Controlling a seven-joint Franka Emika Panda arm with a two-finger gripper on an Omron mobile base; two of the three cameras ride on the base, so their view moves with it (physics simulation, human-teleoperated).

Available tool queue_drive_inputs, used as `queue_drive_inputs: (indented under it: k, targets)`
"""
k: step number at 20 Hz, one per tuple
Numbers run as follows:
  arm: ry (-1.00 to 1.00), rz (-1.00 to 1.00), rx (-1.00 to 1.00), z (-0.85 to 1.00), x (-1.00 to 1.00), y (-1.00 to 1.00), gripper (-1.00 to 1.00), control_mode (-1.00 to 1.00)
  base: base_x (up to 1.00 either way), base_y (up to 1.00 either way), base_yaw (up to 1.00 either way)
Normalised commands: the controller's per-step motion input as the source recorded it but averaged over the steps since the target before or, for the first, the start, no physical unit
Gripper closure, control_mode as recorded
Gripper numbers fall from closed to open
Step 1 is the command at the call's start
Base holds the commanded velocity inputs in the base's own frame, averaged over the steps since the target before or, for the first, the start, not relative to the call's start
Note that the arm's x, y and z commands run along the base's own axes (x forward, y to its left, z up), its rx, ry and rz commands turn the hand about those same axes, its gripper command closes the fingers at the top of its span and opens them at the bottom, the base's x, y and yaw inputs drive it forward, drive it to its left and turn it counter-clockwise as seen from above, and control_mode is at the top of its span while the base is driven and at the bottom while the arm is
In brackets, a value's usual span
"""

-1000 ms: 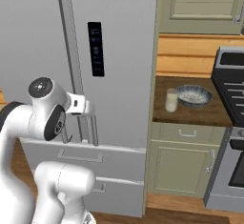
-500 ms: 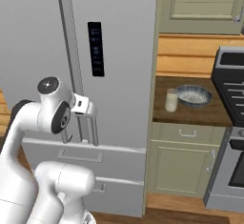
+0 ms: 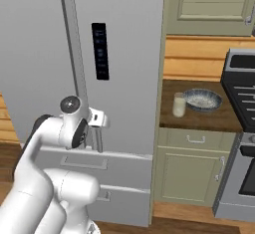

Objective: Grab a lemon wedge from the fridge and one ice cube from the ice bowl, and put them in the glass of lemonade.

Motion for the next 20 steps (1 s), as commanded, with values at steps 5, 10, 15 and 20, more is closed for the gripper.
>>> queue_drive_inputs:
  k: [5,10,15,20]
  targets:
    - [0.22,0.03,-0.01,0.0,0.47,0.0,-1.0,-1.0,0.0,0.0,0.0]
    - [0.18,0.02,-0.01,-0.12,0.21,0.0,-1.0,-1.0,0.0,0.0,0.0]
    - [-0.05,0.0,0.0,-0.42,0.38,0.0,-1.0,-1.0,0.0,0.0,0.0]
    - [0.0,0.0,0.0,-0.32,0.61,0.0,-1.0,-1.0,0.0,0.0,0.0]
